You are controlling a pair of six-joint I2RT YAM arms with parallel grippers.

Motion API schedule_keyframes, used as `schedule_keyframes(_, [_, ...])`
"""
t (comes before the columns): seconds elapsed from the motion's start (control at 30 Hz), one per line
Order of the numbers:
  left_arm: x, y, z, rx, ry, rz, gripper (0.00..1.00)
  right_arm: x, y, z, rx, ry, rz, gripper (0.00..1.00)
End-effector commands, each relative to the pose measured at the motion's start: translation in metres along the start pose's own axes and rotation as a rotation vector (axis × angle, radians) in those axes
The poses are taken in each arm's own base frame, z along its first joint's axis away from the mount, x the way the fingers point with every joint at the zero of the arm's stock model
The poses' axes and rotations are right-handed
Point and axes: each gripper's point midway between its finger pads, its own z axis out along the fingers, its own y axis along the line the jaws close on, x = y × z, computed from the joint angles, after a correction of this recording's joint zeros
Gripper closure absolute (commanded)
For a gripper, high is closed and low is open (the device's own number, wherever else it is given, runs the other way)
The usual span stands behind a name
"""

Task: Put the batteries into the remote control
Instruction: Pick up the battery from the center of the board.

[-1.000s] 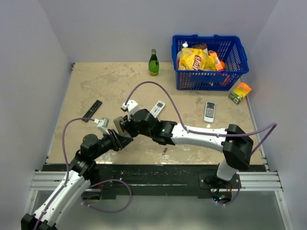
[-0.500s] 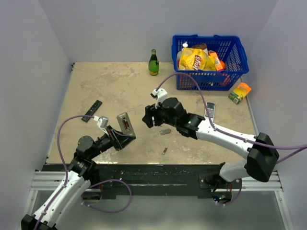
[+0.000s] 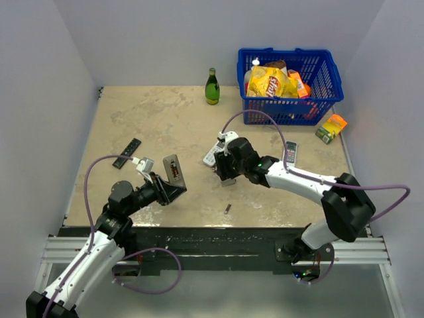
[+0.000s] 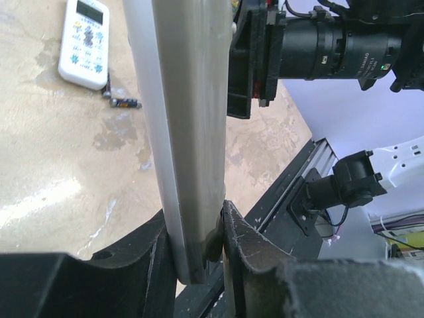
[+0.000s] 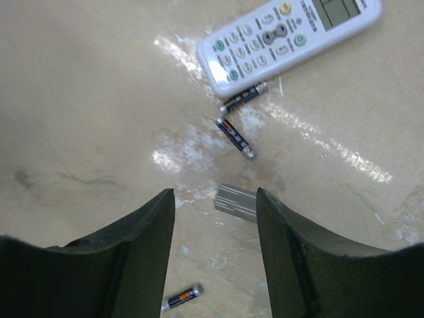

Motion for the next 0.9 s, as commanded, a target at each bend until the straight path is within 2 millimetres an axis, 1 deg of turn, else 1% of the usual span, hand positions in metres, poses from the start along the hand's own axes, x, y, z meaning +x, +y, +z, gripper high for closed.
schedule_keyframes(0.0, [-0.007,-0.001,0.002,-0.011,-0.004,0.021,1.0,0.013,-0.01,0.013,0.01,0.078,-0.08,0.46])
schedule_keyframes(0.03, [-0.006,-0.001,0.002,-0.009,-0.001,0.016,1.0,0.019,-0.015,0.016,0.026,0.111,-0.094,0.47])
schedule_keyframes(0.07, [-0.005,-0.001,0.002,-0.009,-0.001,0.011,1.0,0.013,-0.015,0.019,0.035,0.112,-0.105,0.49])
schedule_keyframes(0.1, [-0.004,-0.001,0.003,-0.004,-0.001,0.009,1.0,0.02,-0.019,0.026,0.048,0.148,-0.131,0.51])
schedule_keyframes(0.13, [-0.005,-0.001,0.003,-0.001,-0.002,0.006,1.0,0.022,-0.02,0.028,0.052,0.16,-0.145,0.52])
schedule_keyframes(0.17, [-0.004,-0.001,0.003,-0.001,0.0,0.006,1.0,0.018,-0.02,0.031,0.05,0.158,-0.156,0.56])
schedule_keyframes(0.23, [-0.004,-0.001,0.004,0.002,0.002,0.006,1.0,0.025,-0.023,0.04,0.048,0.201,-0.181,0.59])
schedule_keyframes(0.27, [-0.004,-0.001,0.004,0.002,0.002,0.007,1.0,0.02,-0.02,0.044,0.042,0.198,-0.192,0.6])
schedule_keyframes(0.33, [-0.003,0.0,0.004,0.001,0.008,0.006,1.0,0.021,-0.02,0.051,0.038,0.216,-0.219,0.6])
schedule_keyframes(0.4, [-0.003,-0.001,0.004,0.005,0.008,0.009,1.0,0.021,-0.024,0.055,0.047,0.225,-0.243,0.6])
schedule_keyframes(0.43, [-0.002,-0.001,0.004,0.005,0.01,0.01,1.0,0.026,-0.025,0.057,0.051,0.246,-0.253,0.6])
schedule_keyframes(0.5, [-0.002,0.0,0.005,0.007,0.011,0.008,1.0,0.022,-0.029,0.061,0.069,0.248,-0.268,0.6])
schedule_keyframes(0.57, [-0.001,0.0,0.006,0.006,0.014,0.005,1.0,0.023,-0.027,0.065,0.052,0.258,-0.277,0.6])
schedule_keyframes(0.7, [-0.001,-0.001,0.006,0.016,0.015,0.003,1.0,0.031,-0.025,0.072,0.032,0.293,-0.274,0.6])
schedule_keyframes(0.77, [-0.001,-0.001,0.006,0.016,0.014,0.006,1.0,0.034,-0.025,0.072,0.019,0.309,-0.304,0.62])
schedule_keyframes(0.87, [0.0,0.0,0.007,0.016,0.017,0.004,1.0,0.038,-0.026,0.071,0.008,0.327,-0.309,0.69])
